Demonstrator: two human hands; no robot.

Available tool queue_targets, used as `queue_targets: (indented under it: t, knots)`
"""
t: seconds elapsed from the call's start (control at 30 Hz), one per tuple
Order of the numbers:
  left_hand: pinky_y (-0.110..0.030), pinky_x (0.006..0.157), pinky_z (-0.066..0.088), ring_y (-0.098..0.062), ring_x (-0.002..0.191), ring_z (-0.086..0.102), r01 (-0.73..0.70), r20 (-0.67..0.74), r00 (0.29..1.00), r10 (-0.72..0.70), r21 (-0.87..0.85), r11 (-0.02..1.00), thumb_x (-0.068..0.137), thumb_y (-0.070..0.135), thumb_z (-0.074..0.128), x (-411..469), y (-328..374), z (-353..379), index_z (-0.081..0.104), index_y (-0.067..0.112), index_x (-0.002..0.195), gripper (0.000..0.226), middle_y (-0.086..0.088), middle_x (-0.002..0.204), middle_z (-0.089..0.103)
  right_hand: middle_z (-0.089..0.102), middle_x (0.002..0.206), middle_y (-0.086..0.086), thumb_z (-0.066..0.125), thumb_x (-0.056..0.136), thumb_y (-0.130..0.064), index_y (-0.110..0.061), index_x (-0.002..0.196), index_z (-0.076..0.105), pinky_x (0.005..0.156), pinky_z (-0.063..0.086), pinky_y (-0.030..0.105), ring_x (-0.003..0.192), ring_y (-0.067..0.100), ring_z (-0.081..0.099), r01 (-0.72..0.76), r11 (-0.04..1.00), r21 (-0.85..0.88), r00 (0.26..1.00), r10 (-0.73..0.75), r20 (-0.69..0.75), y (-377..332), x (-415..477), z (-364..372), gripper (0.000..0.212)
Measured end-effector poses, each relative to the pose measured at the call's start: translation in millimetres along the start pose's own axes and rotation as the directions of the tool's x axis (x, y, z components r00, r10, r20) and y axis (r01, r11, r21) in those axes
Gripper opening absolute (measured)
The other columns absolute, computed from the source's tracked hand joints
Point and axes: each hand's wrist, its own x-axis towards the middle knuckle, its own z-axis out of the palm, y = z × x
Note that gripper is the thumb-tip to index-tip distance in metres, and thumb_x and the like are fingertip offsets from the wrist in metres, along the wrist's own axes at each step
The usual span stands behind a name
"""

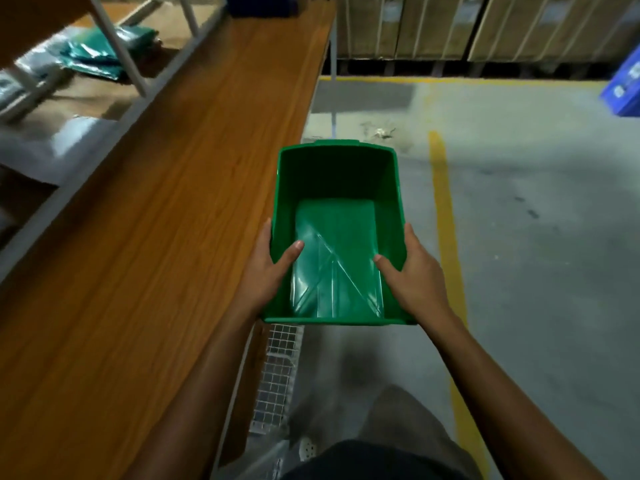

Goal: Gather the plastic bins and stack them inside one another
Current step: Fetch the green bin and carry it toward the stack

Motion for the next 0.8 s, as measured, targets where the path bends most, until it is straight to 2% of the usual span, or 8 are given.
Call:
queue_targets:
  t: [0.17,0.2,0.27,0.3,0.43,0.6,0.7,0.8]
  knots:
    - [-0.047,0.113,0.035,-0.014,0.139,0.040,-0.007,0.071,0.997,0.003,0.062,0.998,0.084,0.066,0.055,79,3,36,0.023,0.032,0.153,0.083,0.007,0.155,0.035,0.057,0.142,0.004,0.066,0.088,-0.039,-0.021,0.150,0.038,0.104,0.048,0.043,0.114,0.021,0.062,-0.094,0.983,0.156,0.993,0.105,-0.062,28,72,-9,0.071]
    - [-0.036,0.109,0.040,-0.003,0.130,0.045,0.000,0.076,0.997,-0.003,0.041,0.999,0.089,0.057,0.055,97,5,45,0.025,0.032,0.151,0.073,0.016,0.144,0.041,0.056,0.143,0.004,0.067,0.088,-0.037,-0.021,0.150,0.039,0.106,0.046,0.044,0.121,0.022,0.060,-0.100,0.976,0.193,0.992,0.113,-0.060,35,89,-11,0.070]
    - [-0.005,0.083,0.044,0.025,0.095,0.050,0.006,0.028,1.000,-0.007,0.019,1.000,0.100,0.031,0.050,135,8,64,0.032,0.031,0.144,0.048,0.029,0.113,0.044,0.054,0.145,0.005,0.069,0.088,-0.032,-0.018,0.149,0.040,0.108,0.045,0.044,0.128,0.023,0.055,-0.090,0.966,0.242,0.992,0.108,-0.060,47,126,-16,0.069]
    - [0.000,0.070,0.044,0.026,0.086,0.052,0.010,-0.023,1.000,-0.010,0.014,1.000,0.102,0.025,0.046,157,7,74,0.037,0.025,0.143,0.042,0.028,0.110,0.047,0.055,0.144,0.005,0.069,0.088,-0.030,-0.017,0.149,0.041,0.108,0.045,0.044,0.127,0.022,0.056,-0.090,0.961,0.260,0.992,0.109,-0.060,53,147,-19,0.068]
    - [-0.004,0.072,0.043,0.001,0.101,0.055,0.029,-0.142,0.989,-0.029,-0.003,1.000,0.103,0.025,0.045,242,14,110,0.051,0.011,0.140,0.040,-0.001,0.131,0.056,0.064,0.131,0.000,0.068,0.089,-0.025,-0.018,0.142,0.049,0.101,0.051,0.044,0.114,0.016,0.063,-0.093,0.935,0.341,0.994,0.109,-0.026,72,229,-35,0.057]
    - [-0.008,0.066,0.045,0.011,0.088,0.053,0.026,-0.156,0.988,-0.022,0.025,0.999,0.103,0.019,0.045,329,33,155,0.052,0.016,0.137,0.035,0.012,0.112,0.055,0.053,0.146,0.007,0.069,0.081,-0.034,-0.023,0.149,0.031,0.108,0.044,0.048,0.129,0.021,0.055,-0.167,0.886,0.433,0.985,0.171,0.029,84,325,-62,0.078]
    - [-0.007,0.065,0.046,0.011,0.091,0.053,0.059,-0.198,0.979,-0.057,0.003,0.998,0.102,0.014,0.045,375,31,171,0.050,0.015,0.140,0.037,0.009,0.118,0.054,0.062,0.132,-0.001,0.068,0.073,-0.040,-0.027,0.138,0.042,0.104,0.047,0.048,0.117,0.014,0.062,-0.172,0.865,0.471,0.985,0.168,0.051,83,380,-71,0.071]
    - [-0.003,0.063,0.048,0.012,0.089,0.053,0.101,-0.230,0.968,-0.104,-0.022,0.995,0.102,0.011,0.045,424,28,181,0.048,0.014,0.142,0.040,0.005,0.125,0.054,0.063,0.126,-0.010,0.073,0.078,-0.030,-0.028,0.138,0.047,0.104,0.048,0.044,0.113,0.007,0.062,-0.136,0.876,0.463,0.990,0.107,0.089,84,434,-67,0.065]
